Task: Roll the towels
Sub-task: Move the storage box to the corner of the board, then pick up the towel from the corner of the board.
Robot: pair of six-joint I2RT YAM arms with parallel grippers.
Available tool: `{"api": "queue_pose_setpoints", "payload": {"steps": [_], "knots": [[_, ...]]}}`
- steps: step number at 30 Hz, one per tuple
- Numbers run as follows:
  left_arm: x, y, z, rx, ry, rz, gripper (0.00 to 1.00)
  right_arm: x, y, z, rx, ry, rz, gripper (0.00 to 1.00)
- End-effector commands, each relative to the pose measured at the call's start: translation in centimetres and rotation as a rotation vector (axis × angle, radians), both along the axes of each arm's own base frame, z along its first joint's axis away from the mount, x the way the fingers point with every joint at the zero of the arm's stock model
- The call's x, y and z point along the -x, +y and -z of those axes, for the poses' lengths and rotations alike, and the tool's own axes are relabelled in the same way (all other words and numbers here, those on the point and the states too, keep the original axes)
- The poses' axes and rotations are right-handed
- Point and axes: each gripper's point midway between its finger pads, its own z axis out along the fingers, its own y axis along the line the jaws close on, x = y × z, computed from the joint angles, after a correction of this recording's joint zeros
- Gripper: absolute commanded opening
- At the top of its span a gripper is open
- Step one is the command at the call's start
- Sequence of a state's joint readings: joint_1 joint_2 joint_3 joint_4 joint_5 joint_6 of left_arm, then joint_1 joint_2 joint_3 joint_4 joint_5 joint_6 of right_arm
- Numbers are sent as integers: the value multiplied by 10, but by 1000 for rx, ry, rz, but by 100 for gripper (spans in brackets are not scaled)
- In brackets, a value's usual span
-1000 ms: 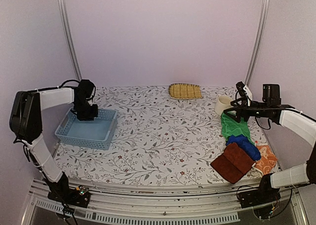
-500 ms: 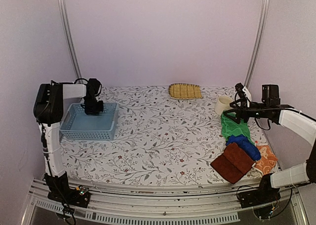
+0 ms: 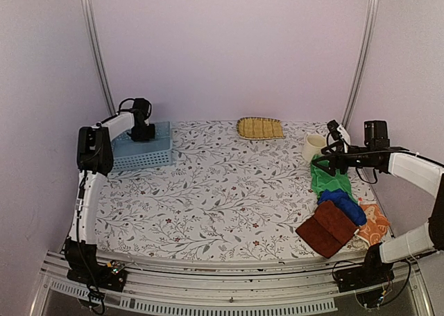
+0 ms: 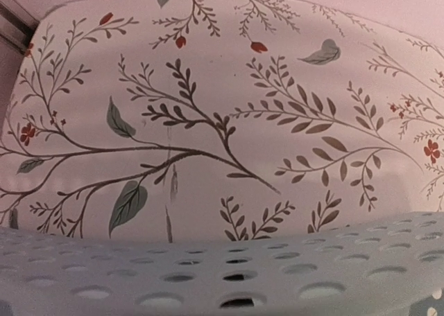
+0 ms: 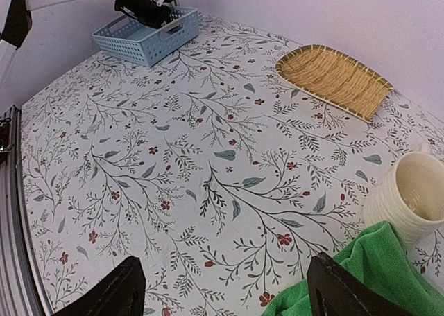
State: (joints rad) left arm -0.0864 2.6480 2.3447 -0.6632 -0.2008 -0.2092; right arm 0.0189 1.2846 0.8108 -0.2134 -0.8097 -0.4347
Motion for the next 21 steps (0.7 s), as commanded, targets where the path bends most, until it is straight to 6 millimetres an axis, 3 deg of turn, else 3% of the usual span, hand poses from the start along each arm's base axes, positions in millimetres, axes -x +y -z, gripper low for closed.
{"api": "queue_pose_setpoints", "payload": {"steps": [1,6,8,9,11,14,17,21], "knots": [[7,0,-63,1,-79,-11,0,-13,-12,3,69,4,82,84],[53,-42,-149,36,-197,50,0,-34,-46,11,242,70,247,91],[78,-70,-177,65,-244,115,10,-35,-55,18,305,111,269,98],[95,-89,-207,95,-300,169,19,-33,-58,21,329,135,272,100],[125,-126,-221,140,-332,282,31,-28,-62,24,369,176,269,100],[176,-193,-220,203,-330,510,41,-12,-61,25,404,213,217,93],[237,-262,-209,243,-296,755,48,7,-59,25,435,246,150,78],[304,-326,-191,306,-250,951,49,31,-68,39,517,330,113,61]]}}
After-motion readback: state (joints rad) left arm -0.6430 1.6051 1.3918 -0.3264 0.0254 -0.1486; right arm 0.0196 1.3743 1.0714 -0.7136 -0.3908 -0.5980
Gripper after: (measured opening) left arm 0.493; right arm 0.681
